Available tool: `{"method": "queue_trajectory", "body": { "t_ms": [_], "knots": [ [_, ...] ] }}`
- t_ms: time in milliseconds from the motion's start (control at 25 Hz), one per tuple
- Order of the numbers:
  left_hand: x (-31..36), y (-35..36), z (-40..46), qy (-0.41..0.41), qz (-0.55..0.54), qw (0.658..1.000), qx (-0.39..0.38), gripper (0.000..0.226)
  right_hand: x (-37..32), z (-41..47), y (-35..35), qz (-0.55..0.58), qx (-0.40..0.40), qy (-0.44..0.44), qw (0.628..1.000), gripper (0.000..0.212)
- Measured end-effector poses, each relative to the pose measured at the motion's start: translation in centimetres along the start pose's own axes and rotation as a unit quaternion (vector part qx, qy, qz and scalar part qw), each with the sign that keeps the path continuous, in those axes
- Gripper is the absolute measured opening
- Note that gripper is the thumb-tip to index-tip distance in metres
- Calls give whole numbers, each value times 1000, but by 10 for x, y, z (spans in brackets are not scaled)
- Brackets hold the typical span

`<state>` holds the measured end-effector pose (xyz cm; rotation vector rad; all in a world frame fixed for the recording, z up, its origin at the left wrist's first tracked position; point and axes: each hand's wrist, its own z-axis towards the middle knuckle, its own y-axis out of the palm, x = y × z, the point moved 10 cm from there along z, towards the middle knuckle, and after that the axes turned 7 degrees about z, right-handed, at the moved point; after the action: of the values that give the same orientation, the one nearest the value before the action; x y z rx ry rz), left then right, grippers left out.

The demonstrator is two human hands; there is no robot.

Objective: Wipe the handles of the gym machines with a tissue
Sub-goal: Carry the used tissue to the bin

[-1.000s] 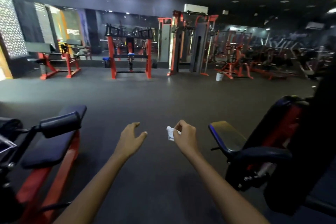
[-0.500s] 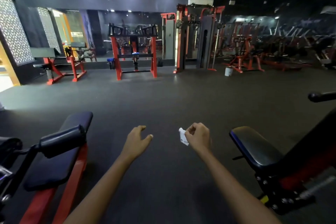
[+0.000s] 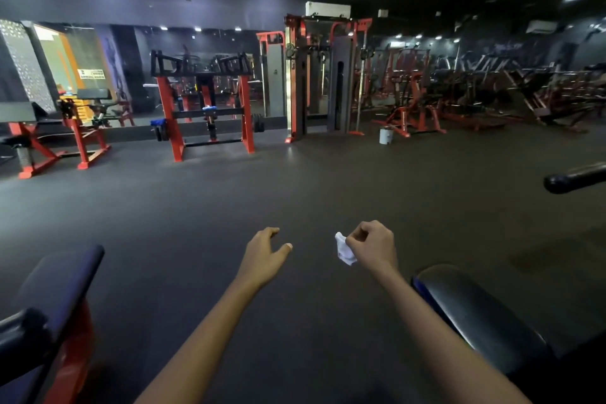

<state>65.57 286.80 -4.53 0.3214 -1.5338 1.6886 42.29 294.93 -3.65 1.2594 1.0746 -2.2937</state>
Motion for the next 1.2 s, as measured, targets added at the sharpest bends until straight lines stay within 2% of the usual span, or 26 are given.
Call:
{"method": "queue_trajectory", "body": {
  "t_ms": [280,480,600,920,1200],
  "knots": [
    [18,68,185,-13,-14,1000,-16,52,42,196,9,-9,12,-3,1000,19],
    [8,119,314,-20,-30,999,-24,51,75,316,40,-10,30,0,1000,18],
    [6,152,403,4,-32,999,-27,51,101,395,66,-4,40,4,999,17],
    [-4,230,639,20,-17,997,-77,52,172,595,137,-6,78,56,995,14],
    [-3,343,791,19,-15,991,-131,50,267,747,173,-24,84,101,991,14]
  ]
}}
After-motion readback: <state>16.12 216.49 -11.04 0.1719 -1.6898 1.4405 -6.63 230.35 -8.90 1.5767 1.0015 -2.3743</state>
